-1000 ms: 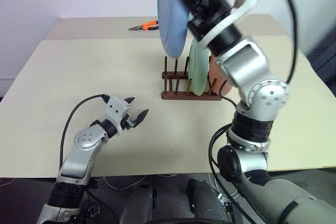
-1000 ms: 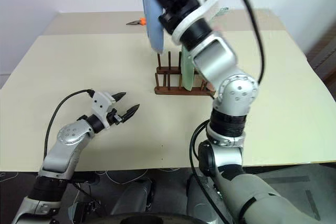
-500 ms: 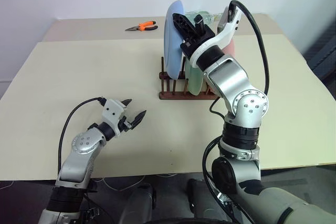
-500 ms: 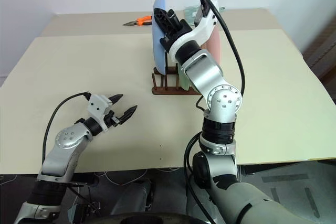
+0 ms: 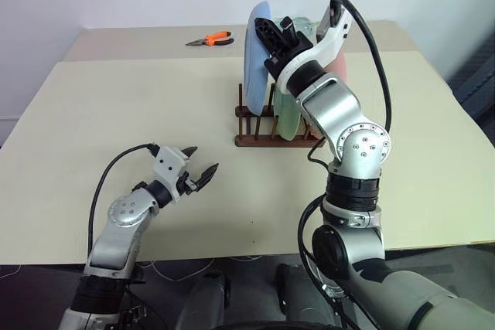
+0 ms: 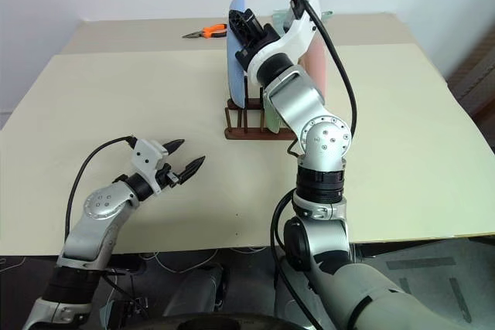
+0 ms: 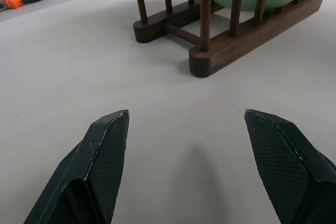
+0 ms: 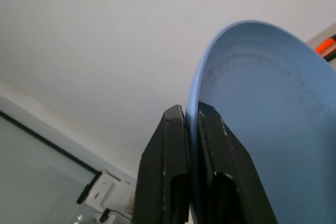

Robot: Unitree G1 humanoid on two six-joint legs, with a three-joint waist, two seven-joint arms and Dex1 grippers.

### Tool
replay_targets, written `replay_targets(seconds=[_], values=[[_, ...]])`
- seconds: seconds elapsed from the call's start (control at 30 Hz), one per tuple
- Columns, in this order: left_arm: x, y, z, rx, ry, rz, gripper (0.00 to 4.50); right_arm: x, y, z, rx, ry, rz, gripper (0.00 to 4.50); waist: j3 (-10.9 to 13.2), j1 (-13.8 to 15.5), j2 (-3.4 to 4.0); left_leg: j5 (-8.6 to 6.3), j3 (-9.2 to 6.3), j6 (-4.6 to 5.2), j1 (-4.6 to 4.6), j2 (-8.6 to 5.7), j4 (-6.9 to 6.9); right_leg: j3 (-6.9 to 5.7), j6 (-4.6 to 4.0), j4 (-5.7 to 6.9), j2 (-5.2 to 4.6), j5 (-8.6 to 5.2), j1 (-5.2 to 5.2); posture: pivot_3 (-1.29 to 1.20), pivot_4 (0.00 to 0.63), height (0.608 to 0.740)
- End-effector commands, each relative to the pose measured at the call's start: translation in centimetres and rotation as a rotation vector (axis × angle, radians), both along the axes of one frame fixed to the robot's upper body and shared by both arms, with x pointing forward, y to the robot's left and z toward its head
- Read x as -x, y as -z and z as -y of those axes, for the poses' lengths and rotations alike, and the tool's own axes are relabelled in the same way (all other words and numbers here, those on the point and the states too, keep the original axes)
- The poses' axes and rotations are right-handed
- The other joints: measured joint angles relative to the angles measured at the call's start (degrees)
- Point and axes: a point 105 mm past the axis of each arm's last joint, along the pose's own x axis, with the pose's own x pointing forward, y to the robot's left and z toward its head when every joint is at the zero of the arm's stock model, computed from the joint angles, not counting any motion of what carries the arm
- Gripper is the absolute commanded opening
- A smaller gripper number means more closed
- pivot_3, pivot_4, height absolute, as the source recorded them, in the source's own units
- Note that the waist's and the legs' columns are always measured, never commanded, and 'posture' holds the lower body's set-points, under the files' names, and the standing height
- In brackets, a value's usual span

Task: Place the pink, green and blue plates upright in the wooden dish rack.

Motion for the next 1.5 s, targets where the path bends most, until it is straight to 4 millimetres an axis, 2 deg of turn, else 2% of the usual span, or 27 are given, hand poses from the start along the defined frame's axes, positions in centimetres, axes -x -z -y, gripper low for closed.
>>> replay_targets(seconds=[0.03,0.17,0.53,0.8,0.87,0.93,1.0,1.1,1.17,1.27,1.37,1.4,1.43,1.5], values=[[0.2,-1.1,0.2,0.004,0.008,0.041,3.61,1.1,-2.7,0.2,-0.034,-0.004,0.072,0.07,0.0,0.0,0.00,0.00,0.00,0.00,0.00,0.00,0.00,0.00,0.00,0.00,0.00,0.00,0.00,0.00,0.150,0.740],[0.2,-1.1,0.4,0.007,0.014,0.039,3.61,1.2,-3.0,0.2,-0.052,-0.004,0.061,0.07,0.0,0.0,0.00,0.00,0.00,0.00,0.00,0.00,0.00,0.00,0.00,0.00,0.00,0.00,0.00,0.00,0.150,0.740],[0.2,-1.2,0.6,0.012,0.017,0.033,3.61,-0.3,0.3,-0.4,-0.028,0.010,-0.075,0.07,0.0,0.0,0.00,0.00,0.00,0.00,0.00,0.00,0.00,0.00,0.00,0.00,0.00,0.00,0.00,0.00,0.150,0.740],[0.3,-1.1,0.7,0.010,0.018,0.030,3.61,-1.1,1.1,-0.8,-0.005,0.010,-0.089,0.07,0.0,0.0,0.01,0.00,0.01,0.00,0.00,0.00,0.00,0.00,0.00,0.00,0.00,0.00,-0.01,0.00,0.150,0.740],[0.4,-1.1,0.7,0.010,0.019,0.028,3.61,-0.9,0.7,-0.8,0.031,0.014,-0.047,0.73,0.0,0.0,0.01,0.00,0.01,0.00,0.00,0.00,0.00,0.00,0.00,0.00,0.00,0.00,-0.01,0.00,0.150,0.740],[0.4,-1.1,0.8,0.011,0.018,0.027,3.61,0.6,-1.9,-1.0,0.165,0.021,0.161,1.54,0.0,0.0,0.03,0.00,0.01,0.00,-0.01,0.00,0.00,0.00,0.00,0.00,0.00,0.00,-0.01,0.00,0.150,0.740],[0.4,-1.1,0.8,0.011,0.017,0.027,3.61,1.9,-3.4,-1.1,0.257,0.014,0.306,2.49,0.0,0.0,0.03,0.00,0.02,0.00,-0.05,-0.01,0.01,0.00,0.01,-0.03,0.00,-0.01,-0.01,0.00,0.150,0.740],[0.5,-1.0,0.8,0.012,0.017,0.024,3.61,4.0,-5.2,1.1,0.455,0.058,0.552,2.49,0.0,0.1,-0.01,0.00,0.02,0.00,-0.05,0.00,0.00,-0.01,0.02,-0.04,0.00,-0.01,-0.02,0.00,0.150,0.740],[0.6,-1.0,0.9,0.011,0.016,0.022,3.61,5.4,-5.6,2.5,0.546,0.056,0.665,2.49,0.0,0.3,-0.02,0.00,0.00,0.00,-0.06,0.00,0.02,-0.04,0.03,-0.15,0.00,-0.02,0.06,0.00,0.150,0.740],[0.7,-0.8,0.6,0.006,0.011,0.018,3.61,7.2,-4.5,7.7,0.741,0.095,0.747,2.49,-0.1,0.7,-0.18,-0.01,-0.04,0.01,-0.06,0.01,0.01,-0.11,0.08,-0.39,-0.01,-0.08,0.25,0.00,0.150,0.740],[0.7,-0.6,0.2,-0.005,0.002,0.015,3.61,7.3,-0.8,14.0,0.903,0.144,0.592,2.49,-0.1,1.2,-0.21,-0.08,-0.04,0.13,-0.03,-0.05,0.06,-0.18,0.02,-0.60,-0.17,-0.23,0.48,0.00,0.150,0.740],[0.6,-0.5,-0.2,-0.011,-0.005,0.012,3.61,7.4,1.8,16.8,0.981,0.164,0.484,2.49,-0.1,1.4,-0.21,-0.10,0.08,0.17,-0.02,-0.05,0.08,-0.12,0.12,-0.61,-0.21,-0.29,0.47,0.00,0.150,0.740],[0.4,-0.4,-0.5,-0.016,-0.012,0.010,3.61,7.6,4.0,18.8,1.039,0.173,0.401,2.49,-0.1,1.9,-0.29,-0.11,0.10,0.18,-0.03,-0.05,0.09,-0.11,0.15,-0.60,-0.22,-0.31,0.46,0.00,0.150,0.740],[0.2,-0.3,-0.9,-0.022,-0.021,0.005,3.61,8.3,7.4,21.1,1.105,0.154,0.281,2.49,-0.1,1.9,-0.22,-0.15,0.09,0.23,0.05,-0.02,0.08,-0.15,0.20,-0.58,-0.20,-0.34,0.54,0.00,0.150,0.740]])
